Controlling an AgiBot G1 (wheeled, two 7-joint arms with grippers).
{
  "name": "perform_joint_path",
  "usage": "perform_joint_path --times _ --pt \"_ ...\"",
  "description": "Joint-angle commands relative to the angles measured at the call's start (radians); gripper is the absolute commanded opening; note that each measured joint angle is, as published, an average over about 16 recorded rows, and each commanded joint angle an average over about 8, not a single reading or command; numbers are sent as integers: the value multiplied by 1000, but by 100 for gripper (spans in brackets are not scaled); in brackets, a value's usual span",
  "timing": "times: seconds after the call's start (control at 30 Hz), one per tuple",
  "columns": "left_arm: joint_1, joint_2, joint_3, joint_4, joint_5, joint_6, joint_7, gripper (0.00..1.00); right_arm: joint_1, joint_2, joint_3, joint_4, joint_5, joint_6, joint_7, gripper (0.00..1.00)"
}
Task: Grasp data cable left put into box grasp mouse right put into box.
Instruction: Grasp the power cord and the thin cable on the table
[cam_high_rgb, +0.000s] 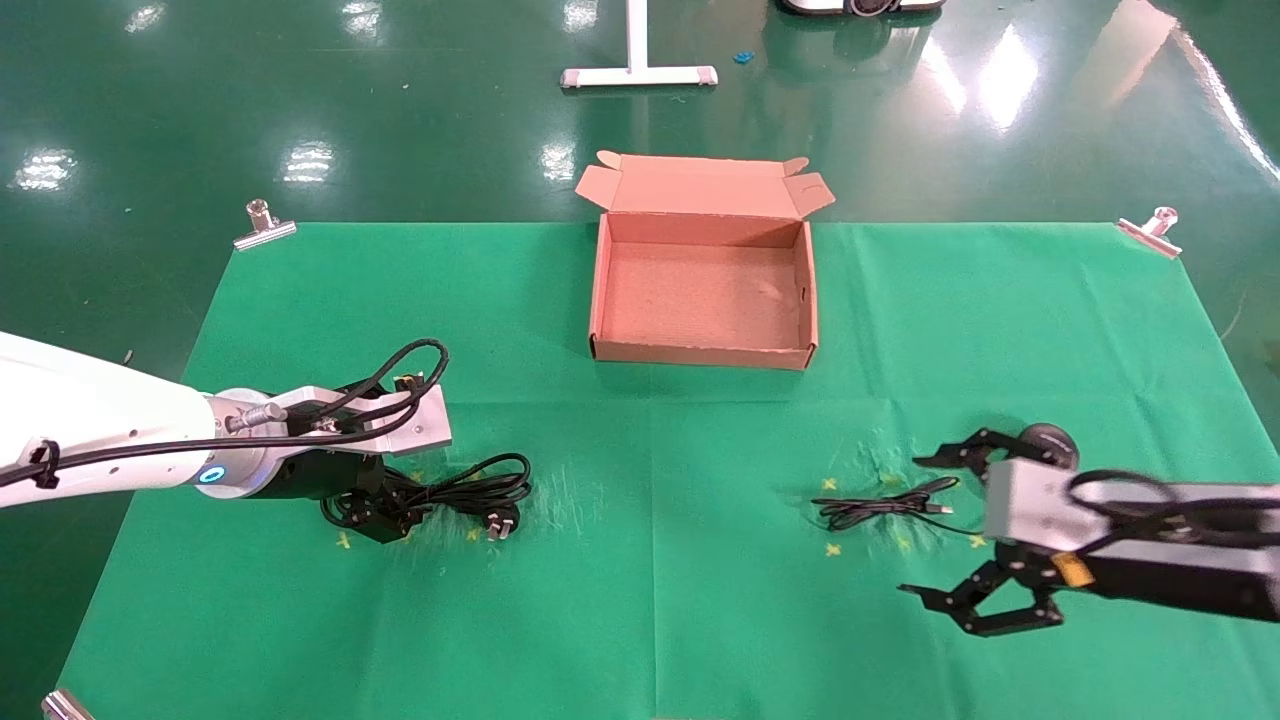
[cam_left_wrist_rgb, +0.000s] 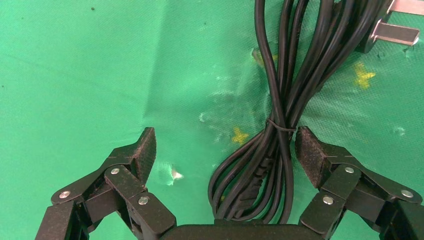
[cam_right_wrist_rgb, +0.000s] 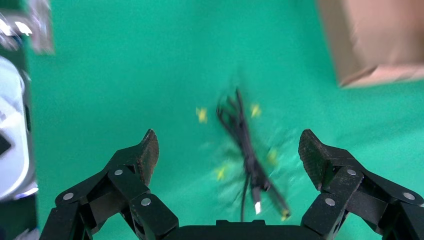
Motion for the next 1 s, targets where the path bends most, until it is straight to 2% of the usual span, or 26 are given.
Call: perform_joint_path --times 0.03,0.23,0.43,0.47,0.53,0.57,0.7,0.73,0.8,0.83,1.0 --pt "0 0 0 0 0 0 0 100 9 -20 -25 -3 -68 22 12 100" --pt "0 0 0 0 0 0 0 100 38 -110 -69 -45 -186 83 54 100" --pt "0 0 0 0 0 0 0 100 89 -187 -104 -115 -265 99 87 100" --pt "0 0 0 0 0 0 0 97 95 -194 -108 -123 -273 99 90 100" --pt "0 0 0 0 0 0 0 72 106 -209 -117 -142 -288 98 97 99" --pt "0 0 0 0 0 0 0 59 109 -214 -120 -150 -294 97 99 91" --pt "0 0 1 0 1 -1 -1 9 117 -225 -129 -167 -307 93 102 41" --pt "0 0 1 0 1 -1 -1 0 118 -227 -130 -170 -310 92 103 29" --pt "0 0 1 0 1 0 -1 0 118 -226 -130 -170 -309 91 102 4" --pt "0 0 1 0 1 0 -1 0 118 -225 -129 -169 -308 91 102 0" --pt "0 0 0 0 1 0 -1 0 115 -221 -126 -162 -302 92 101 0"
